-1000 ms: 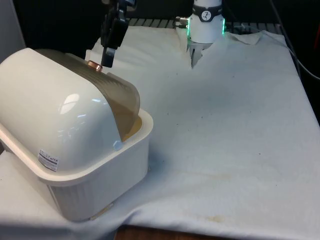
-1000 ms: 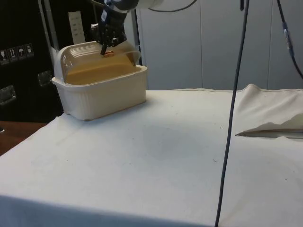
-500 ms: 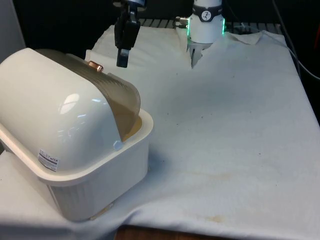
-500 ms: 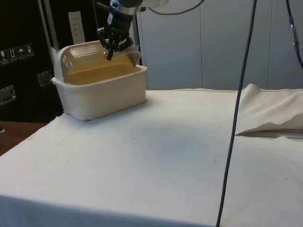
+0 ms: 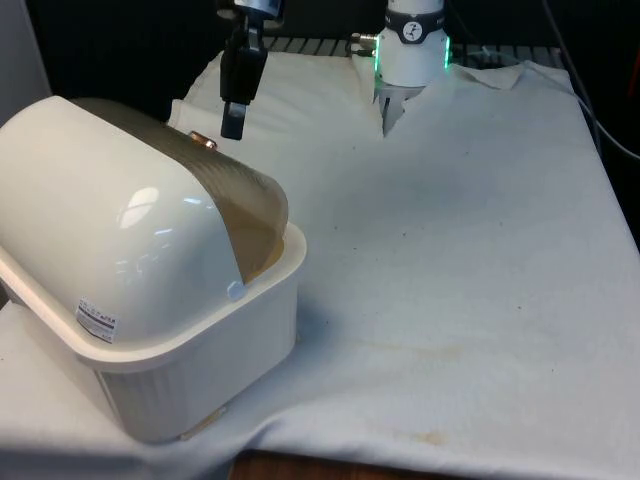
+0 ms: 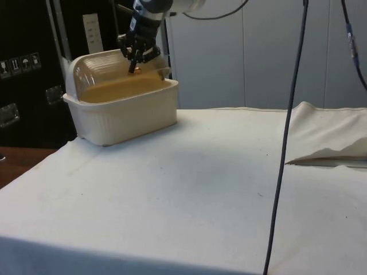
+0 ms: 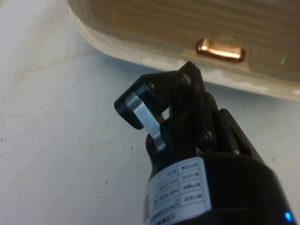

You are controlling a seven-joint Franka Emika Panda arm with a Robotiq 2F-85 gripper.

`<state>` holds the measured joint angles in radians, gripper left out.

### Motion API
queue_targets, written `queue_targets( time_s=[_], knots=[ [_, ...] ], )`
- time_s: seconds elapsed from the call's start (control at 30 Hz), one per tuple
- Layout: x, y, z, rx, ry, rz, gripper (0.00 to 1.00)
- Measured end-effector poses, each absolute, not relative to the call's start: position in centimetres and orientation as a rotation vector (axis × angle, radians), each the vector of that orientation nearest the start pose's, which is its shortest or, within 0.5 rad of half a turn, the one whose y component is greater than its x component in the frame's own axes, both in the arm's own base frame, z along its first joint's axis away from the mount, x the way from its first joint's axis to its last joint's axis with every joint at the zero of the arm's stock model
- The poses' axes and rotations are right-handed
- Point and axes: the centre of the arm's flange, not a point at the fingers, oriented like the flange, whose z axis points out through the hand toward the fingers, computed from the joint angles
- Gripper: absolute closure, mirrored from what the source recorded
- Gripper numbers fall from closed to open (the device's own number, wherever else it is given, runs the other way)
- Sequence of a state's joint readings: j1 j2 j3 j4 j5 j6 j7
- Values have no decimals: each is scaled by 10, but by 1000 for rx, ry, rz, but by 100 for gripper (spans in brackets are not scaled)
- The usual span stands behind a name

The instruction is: Open the lid, then close it.

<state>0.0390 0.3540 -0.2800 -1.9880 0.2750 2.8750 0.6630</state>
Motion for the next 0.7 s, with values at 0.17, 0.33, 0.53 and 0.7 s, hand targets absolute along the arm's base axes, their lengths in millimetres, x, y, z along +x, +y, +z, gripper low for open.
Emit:
queue_targets(
  time_s=[0.17,0.33,0.53,0.7],
  knots=[
    [631,-158,358,-2421,1515,-808,100],
    [629,-158,366,-2401,1519,-822,100],
    [625,-153,372,-2383,1517,-832,100],
    [614,-143,387,-2366,1492,-844,100]
  ],
)
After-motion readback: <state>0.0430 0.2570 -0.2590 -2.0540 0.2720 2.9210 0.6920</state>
